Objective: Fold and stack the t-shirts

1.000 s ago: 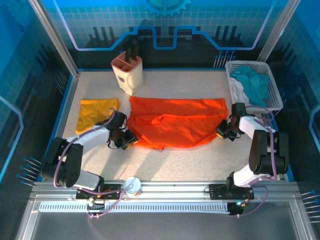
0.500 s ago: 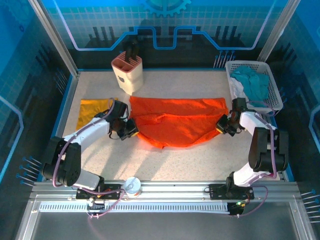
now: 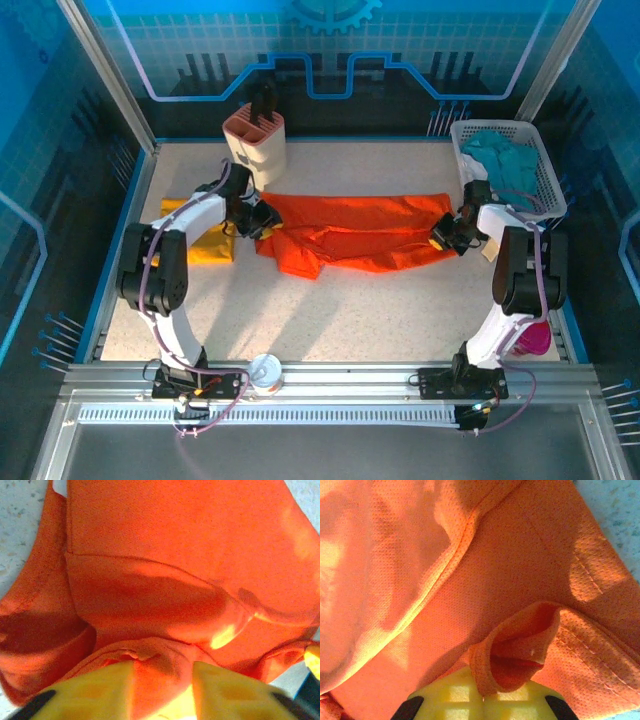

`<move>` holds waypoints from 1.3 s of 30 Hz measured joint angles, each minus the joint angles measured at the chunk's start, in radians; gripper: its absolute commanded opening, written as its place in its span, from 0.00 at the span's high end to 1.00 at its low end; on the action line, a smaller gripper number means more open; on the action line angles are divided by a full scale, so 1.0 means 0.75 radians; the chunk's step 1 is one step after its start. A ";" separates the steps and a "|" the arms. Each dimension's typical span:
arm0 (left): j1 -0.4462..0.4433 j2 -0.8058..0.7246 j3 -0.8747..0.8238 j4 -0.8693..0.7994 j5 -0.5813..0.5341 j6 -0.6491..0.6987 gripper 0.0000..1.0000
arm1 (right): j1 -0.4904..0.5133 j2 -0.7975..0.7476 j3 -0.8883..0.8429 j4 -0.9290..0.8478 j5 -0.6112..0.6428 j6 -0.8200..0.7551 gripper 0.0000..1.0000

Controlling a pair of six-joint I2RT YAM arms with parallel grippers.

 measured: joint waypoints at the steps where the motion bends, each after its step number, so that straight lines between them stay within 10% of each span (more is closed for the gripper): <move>1: 0.001 0.004 -0.001 -0.002 0.001 0.002 0.52 | 0.000 0.000 0.000 0.002 0.000 0.000 1.00; 22: -0.139 -0.318 -0.590 0.287 0.019 -0.090 0.58 | 0.000 -0.001 -0.059 0.081 -0.030 -0.017 1.00; 33: -0.180 -0.245 -0.572 0.378 -0.019 -0.142 1.00 | 0.000 -0.003 -0.080 0.100 -0.029 -0.031 1.00; 39: -0.180 -0.285 -0.519 0.229 -0.047 -0.121 1.00 | 0.000 -0.004 -0.082 0.100 -0.029 -0.032 1.00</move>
